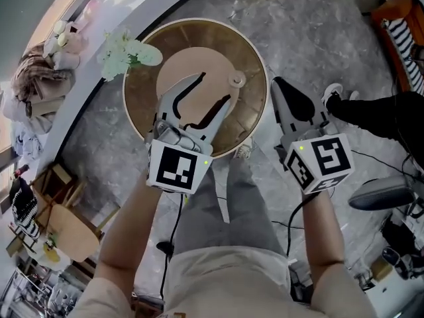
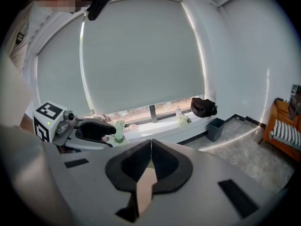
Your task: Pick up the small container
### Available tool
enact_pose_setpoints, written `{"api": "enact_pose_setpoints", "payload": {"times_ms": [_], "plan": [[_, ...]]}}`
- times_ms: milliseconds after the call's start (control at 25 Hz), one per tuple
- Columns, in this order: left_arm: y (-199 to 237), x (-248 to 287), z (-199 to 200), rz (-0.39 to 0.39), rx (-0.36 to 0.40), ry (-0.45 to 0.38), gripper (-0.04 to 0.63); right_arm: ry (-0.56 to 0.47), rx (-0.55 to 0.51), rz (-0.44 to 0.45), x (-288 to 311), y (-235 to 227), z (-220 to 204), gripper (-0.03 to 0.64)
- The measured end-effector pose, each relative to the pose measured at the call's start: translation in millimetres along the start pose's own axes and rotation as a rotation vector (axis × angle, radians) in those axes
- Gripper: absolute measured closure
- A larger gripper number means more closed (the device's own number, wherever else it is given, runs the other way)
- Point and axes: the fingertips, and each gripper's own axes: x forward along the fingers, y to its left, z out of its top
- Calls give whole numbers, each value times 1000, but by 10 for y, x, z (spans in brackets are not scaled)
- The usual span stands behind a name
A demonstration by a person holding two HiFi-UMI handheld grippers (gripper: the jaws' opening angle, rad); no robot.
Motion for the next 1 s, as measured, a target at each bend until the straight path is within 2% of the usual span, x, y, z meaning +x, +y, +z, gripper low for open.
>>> {"api": "enact_pose_setpoints", "payload": {"times_ms": [80, 200, 280, 640, 1000], "plan": [[-24, 160, -197, -15, -32, 2, 371, 10, 7, -3, 110, -64, -110, 609], [-61, 400, -507, -38, -120, 38, 363, 29, 6, -5, 261, -163, -286, 609], [-80, 533, -665, -53, -141, 53, 362, 40, -8, -6, 354, -219, -407, 609], [-442, 1092, -1396, -159, 25, 80, 312, 60, -41, 7, 715, -406, -954, 610], [-673, 1632, -2015, -230, 24, 62, 264, 38, -10, 60, 1086, -436, -1441, 609]]}}
